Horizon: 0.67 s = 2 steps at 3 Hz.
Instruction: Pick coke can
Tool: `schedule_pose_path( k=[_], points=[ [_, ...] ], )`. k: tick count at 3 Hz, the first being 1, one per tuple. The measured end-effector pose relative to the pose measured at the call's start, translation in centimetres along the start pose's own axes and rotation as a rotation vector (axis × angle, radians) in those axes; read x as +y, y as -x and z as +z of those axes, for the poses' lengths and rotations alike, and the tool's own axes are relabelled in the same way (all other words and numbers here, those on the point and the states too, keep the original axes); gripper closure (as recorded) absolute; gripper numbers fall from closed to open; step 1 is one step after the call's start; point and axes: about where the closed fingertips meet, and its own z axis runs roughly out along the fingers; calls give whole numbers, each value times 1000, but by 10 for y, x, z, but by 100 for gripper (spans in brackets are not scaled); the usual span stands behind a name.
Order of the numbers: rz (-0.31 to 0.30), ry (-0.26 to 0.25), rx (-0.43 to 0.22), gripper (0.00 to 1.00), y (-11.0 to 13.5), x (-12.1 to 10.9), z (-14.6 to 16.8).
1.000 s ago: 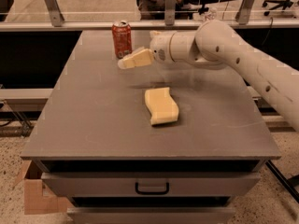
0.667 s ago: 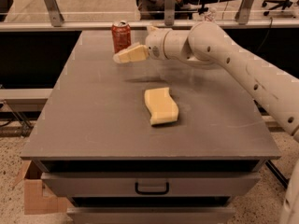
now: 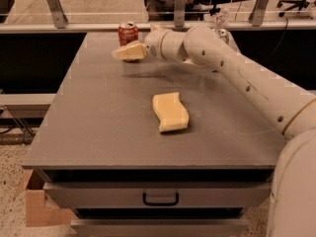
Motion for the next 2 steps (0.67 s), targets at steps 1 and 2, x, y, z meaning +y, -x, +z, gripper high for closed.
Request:
schedule_pose_path(
  k=[1, 2],
  points=[
    [13, 15, -23, 17, 3, 1, 23],
    [6, 41, -36, 40, 8, 3, 35]
  ],
)
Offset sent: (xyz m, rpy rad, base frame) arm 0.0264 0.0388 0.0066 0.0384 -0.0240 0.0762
